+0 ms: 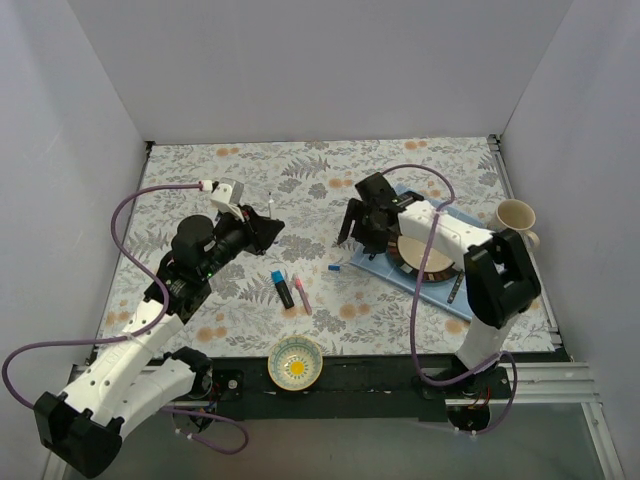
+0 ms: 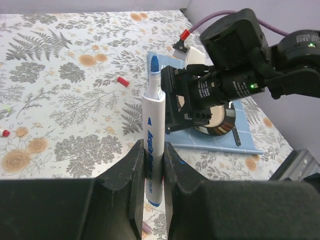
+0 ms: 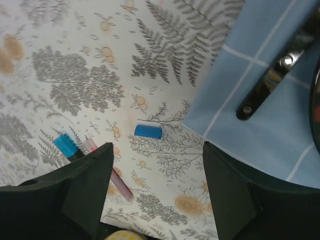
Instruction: Insert the pens into the pen caps
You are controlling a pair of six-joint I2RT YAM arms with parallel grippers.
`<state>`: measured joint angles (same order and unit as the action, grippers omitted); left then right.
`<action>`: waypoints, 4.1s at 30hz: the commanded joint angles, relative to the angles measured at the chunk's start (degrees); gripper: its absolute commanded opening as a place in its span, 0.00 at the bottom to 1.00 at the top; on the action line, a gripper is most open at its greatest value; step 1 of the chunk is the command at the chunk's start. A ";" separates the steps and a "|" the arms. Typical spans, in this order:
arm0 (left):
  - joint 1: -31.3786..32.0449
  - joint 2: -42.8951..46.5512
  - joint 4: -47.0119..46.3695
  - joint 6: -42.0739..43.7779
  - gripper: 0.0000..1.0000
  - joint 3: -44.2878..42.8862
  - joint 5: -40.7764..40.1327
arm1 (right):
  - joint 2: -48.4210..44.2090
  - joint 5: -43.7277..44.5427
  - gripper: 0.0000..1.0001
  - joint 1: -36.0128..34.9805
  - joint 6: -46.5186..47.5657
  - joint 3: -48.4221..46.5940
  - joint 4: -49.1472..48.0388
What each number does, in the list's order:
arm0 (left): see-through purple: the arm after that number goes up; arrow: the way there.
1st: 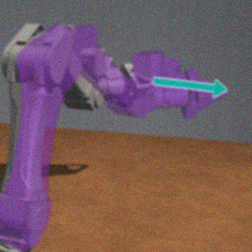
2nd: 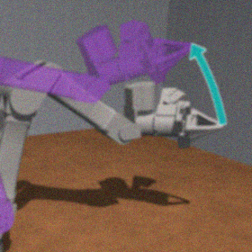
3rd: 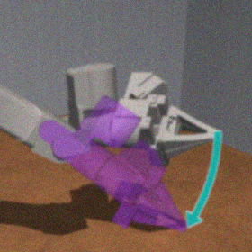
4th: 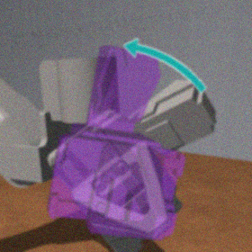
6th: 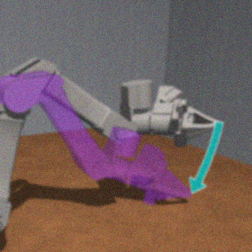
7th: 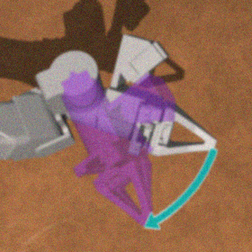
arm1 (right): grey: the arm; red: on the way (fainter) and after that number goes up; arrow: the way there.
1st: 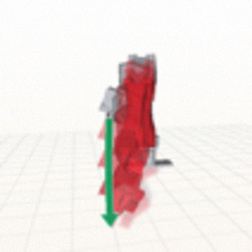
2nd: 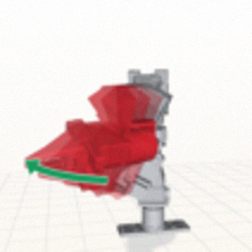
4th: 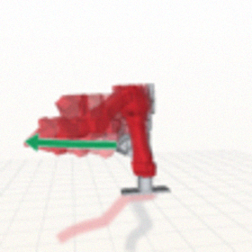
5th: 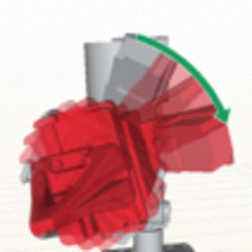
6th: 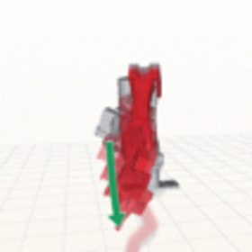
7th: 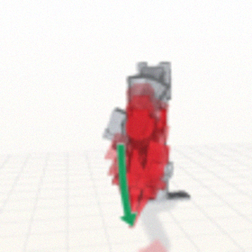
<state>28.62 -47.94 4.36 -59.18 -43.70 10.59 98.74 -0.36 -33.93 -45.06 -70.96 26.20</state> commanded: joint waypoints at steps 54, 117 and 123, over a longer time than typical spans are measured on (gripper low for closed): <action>0.12 1.89 1.97 1.26 0.00 -0.24 -2.42 | 8.32 6.60 0.01 -7.20 -2.15 2.23 2.54; 9.00 -21.58 -17.90 -14.47 0.00 4.24 28.08 | -27.99 -7.64 0.01 -5.27 6.47 6.19 -14.86; 9.08 -21.75 -17.90 -14.12 0.00 4.33 28.17 | -27.81 -8.25 0.01 -5.27 6.47 5.74 -15.03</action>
<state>37.36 -70.22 -12.36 -74.52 -38.41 38.13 72.20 -8.95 -39.29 -38.81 -62.89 14.35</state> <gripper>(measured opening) 0.142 0.187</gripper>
